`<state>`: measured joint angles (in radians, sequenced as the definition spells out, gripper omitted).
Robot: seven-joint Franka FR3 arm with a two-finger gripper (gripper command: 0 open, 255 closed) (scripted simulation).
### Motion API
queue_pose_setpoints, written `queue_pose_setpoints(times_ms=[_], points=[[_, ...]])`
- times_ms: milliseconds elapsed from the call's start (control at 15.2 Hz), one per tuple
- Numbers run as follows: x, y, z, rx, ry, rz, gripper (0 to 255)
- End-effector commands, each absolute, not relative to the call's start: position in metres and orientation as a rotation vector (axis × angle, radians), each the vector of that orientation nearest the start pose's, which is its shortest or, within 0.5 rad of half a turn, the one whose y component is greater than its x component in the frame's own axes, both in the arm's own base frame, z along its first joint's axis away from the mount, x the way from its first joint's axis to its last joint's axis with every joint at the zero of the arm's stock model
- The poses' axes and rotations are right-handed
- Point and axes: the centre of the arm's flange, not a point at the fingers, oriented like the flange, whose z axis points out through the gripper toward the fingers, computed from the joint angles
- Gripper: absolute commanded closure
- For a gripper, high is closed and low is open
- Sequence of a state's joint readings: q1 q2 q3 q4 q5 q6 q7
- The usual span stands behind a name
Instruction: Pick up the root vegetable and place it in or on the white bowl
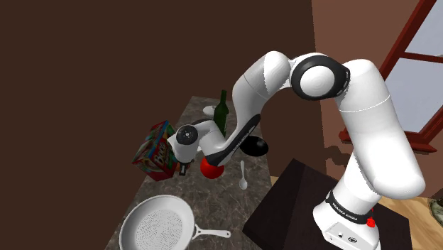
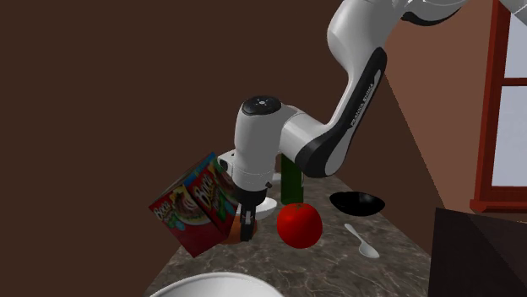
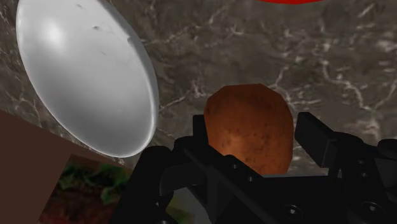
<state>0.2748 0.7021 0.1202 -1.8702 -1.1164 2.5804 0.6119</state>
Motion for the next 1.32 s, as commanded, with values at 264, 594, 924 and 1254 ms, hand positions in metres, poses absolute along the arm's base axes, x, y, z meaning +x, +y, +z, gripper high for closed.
queue_pose_setpoints(times_ms=[264,594,924,1254], points=[[0.572,0.253,0.155,-3.309,-1.233,-0.503,255],[0.572,0.253,0.182,-3.309,-1.233,-0.503,255],[0.572,0.253,0.208,-3.309,-1.233,-0.503,255],[0.572,0.253,0.234,-3.309,-1.233,-0.503,255]])
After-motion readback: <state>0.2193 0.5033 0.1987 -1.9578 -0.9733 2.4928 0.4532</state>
